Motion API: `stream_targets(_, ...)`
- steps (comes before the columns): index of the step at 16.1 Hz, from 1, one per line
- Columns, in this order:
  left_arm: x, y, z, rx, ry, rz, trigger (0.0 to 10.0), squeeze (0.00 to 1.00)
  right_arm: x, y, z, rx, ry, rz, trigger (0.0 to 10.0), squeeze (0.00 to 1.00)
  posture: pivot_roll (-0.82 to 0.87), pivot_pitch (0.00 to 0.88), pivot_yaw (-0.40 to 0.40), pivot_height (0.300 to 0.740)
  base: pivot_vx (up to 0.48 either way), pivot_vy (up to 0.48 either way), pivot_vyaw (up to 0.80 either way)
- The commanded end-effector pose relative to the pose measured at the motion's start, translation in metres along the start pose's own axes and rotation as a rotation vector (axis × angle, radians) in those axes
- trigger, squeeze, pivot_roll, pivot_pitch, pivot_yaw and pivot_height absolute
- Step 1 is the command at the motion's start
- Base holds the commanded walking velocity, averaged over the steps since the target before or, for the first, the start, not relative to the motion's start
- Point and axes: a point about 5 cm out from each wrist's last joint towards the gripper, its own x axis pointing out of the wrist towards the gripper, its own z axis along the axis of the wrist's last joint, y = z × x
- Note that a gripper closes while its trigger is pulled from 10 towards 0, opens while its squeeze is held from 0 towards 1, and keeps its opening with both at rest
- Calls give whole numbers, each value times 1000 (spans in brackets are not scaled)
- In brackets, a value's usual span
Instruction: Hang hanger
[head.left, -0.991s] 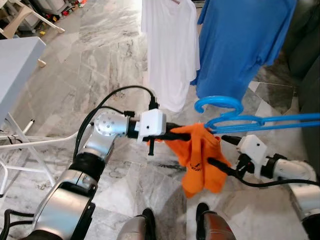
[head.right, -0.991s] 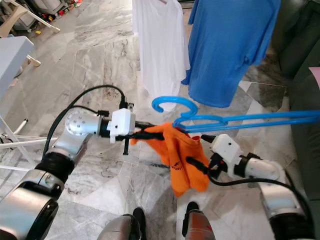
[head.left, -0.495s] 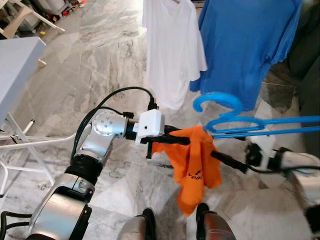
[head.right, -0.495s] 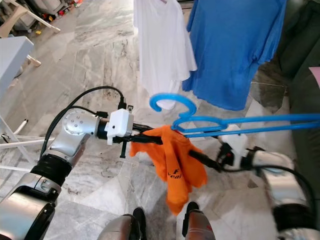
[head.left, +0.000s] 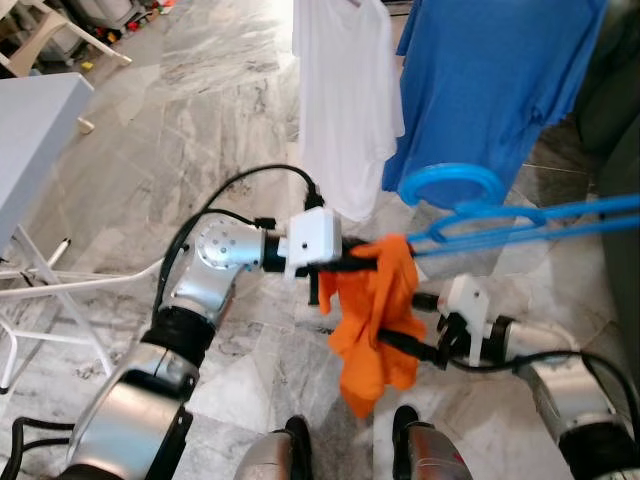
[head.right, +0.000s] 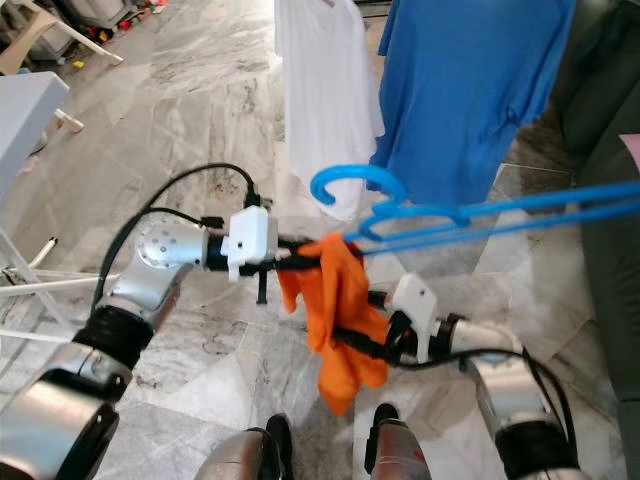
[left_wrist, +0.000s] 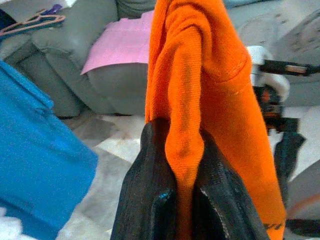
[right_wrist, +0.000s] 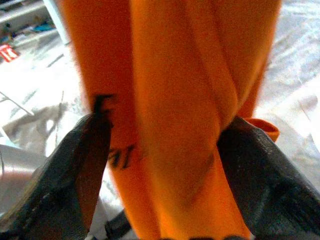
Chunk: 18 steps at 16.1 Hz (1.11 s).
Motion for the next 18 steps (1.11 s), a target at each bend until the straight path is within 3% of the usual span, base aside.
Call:
stream_targets(1, -6, 5, 0, 19, 7, 40, 0, 0, 1, 4, -4, -31, 17, -24, 0, 0, -95, 283, 164, 740, 0, 0, 0)
stream_targets(2, -7, 6, 0, 17, 9, 46, 0, 0, 1, 4, -5, -39, 23, -40, 0, 0, -95, 283, 164, 740, 0, 0, 0)
stream_targets(4, -8, 11, 1, 24, 7, 85, 0, 0, -10, -17, -21, -100, 129, -430, 0, 0, -114, 285, 169, 740, 0, 0, 0)
stream_targets(7, -10, 14, 0, 29, 12, 105, 0, 0, -28, -32, -26, -140, 181, -760, 0, 0, -120, 286, 173, 740, 0, 0, 0)
stream_targets(11, -12, 14, -4, 41, 43, 129, 0, 0, -55, -50, -15, -242, 145, -1135, 0, 0, -123, 287, 173, 740, 0, 0, 0)
stream_targets(13, -14, 11, -9, 43, 52, 147, 0, 0, -58, -51, -7, -256, 76, -1195, 0, 0, -124, 287, 167, 740, 0, 0, 0)
stream_targets(17, -13, 7, -14, 38, 63, 159, 0, 0, -49, -42, -13, -197, 42, -1131, 0, 0, -123, 288, 162, 740, 0, 0, 0)
stream_targets(18, -15, 8, -16, 35, 73, 174, 0, 0, -41, -34, -14, -126, -11, -1043, 1255, 0, -122, 286, 162, 740, 0, 0, 0)
